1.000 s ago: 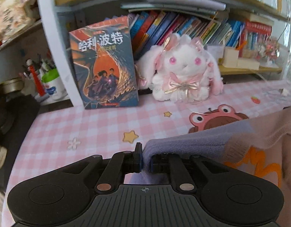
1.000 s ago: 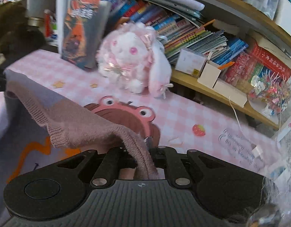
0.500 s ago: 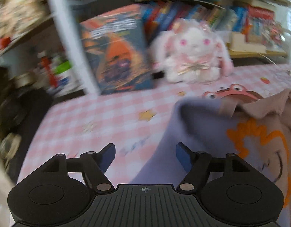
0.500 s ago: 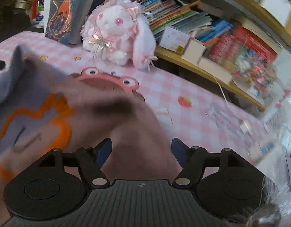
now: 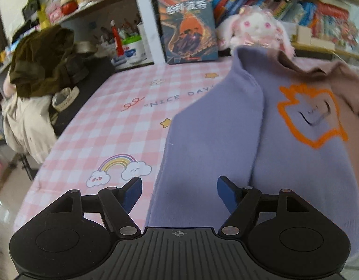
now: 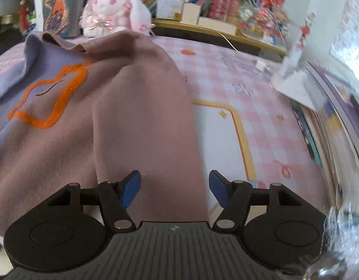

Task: Fold clothes
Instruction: 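Lay the sweater flat on the table and open both grippers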

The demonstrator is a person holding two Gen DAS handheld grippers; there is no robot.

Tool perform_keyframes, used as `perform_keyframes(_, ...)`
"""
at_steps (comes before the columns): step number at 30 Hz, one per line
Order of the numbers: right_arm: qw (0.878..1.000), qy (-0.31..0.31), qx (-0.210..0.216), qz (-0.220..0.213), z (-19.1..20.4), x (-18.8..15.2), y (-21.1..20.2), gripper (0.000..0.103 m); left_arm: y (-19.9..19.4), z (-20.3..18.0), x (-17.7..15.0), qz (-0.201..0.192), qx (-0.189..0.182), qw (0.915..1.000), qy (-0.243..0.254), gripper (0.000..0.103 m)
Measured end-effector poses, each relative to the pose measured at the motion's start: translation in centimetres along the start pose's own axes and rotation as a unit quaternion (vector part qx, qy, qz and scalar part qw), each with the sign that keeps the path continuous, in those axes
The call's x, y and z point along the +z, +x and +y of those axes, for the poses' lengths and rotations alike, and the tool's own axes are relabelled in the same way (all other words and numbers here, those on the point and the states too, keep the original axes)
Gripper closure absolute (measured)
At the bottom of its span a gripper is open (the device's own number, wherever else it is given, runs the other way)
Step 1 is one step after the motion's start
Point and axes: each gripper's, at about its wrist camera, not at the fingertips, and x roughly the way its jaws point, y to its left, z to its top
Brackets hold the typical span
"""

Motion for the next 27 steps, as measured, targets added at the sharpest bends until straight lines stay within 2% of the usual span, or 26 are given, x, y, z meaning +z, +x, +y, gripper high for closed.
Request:
perform_keyframes(4, 1.0, 0.024, -0.003, -0.011, -0.7, -0.1, -0.7, 0.045, -1.0, -2.2, -0.5, -0.013, -0.004, 0.9983, 0.056, 0.03)
perform_keyframes(8, 1.0, 0.018, 0.009, -0.004, -0.2, 0.0, -0.9, 0.047, 0.1, -4.8, -0.8, 0.003, 0.011, 0.9914, 0.13, 0.03)
perform_keyframes(10, 1.0, 0.019, 0.012, -0.004, -0.1, 0.0, -0.9, 0.047, 0.9, -5.3, -0.8, 0.012, 0.015, 0.9887, 0.148, 0.03)
perform_keyframes(11, 1.0, 0.02, 0.013, -0.005, -0.1, 0.0, -0.9, 0.047, 1.3, -5.4, -0.7, 0.015, 0.016, 0.9881, 0.152, 0.035)
perform_keyframes(12, 1.0, 0.022, 0.012, -0.005, -0.1, 0.0, -0.8, 0.047, 1.6, -5.4, -0.6, 0.017, 0.014, 0.988, 0.153, 0.051)
perform_keyframes(13, 1.0, 0.027, 0.006, -0.003, -0.4, 0.1, -0.5, 0.047, 1.9, -5.2, -0.3, 0.022, 0.008, 0.9881, 0.152, 0.062)
perform_keyframes(14, 0.999, 0.032, 0.0, -0.002, -0.7, 0.2, -0.2, 0.048, 2.2, -4.9, 0.0, 0.03, 0.004, 0.9881, 0.151, 0.085)
perform_keyframes(15, 0.999, 0.037, -0.006, 0.0, -1.0, 0.2, 0.1, 0.049, 2.4, -4.4, 0.4, 0.033, 0.0, 0.9882, 0.15, 0.1)
perform_keyframes(17, 0.999, 0.044, -0.017, 0.012, -1.7, 0.4, 0.9, 0.054, 2.5, -2.6, 2.0, 0.015, 0.008, 0.9905, 0.136, 0.099)
perform_keyframes(18, 0.999, 0.047, -0.021, 0.018, -2.0, 0.4, 1.2, 0.059, 2.6, -1.4, 3.0, 0.005, 0.015, 0.9922, 0.124, 0.099)
perform_keyframes(20, 0.998, 0.05, -0.016, 0.023, -2.5, 0.6, 1.6, 0.062, 3.3, 2.1, 5.7, -0.011, 0.033, 0.9966, 0.075, 0.1)
perform_keyframes(22, 0.998, 0.05, -0.007, 0.025, -2.6, 0.9, 1.9, 0.076, 4.2, 6.0, 8.4, -0.025, 0.05, 0.9982, 0.021, 0.1)
perform_keyframes(24, 0.999, 0.046, -0.001, 0.027, -2.5, 1.4, 2.3, 0.084, 5.5, 9.6, 11.0, -0.036, 0.064, 0.9971, -0.018, 0.1)
perform_keyframes(25, 0.999, 0.043, -0.001, 0.029, -2.5, 1.8, 2.6, 0.089, 6.4, 10.8, 12.1, -0.038, 0.076, 0.9962, -0.021, 0.1)
perform_keyframes(27, 0.999, 0.037, -0.002, 0.033, -2.5, 2.5, 3.3, 0.095, 8.2, 12.0, 13.8, -0.038, 0.105, 0.9938, 0.006, 0.1)
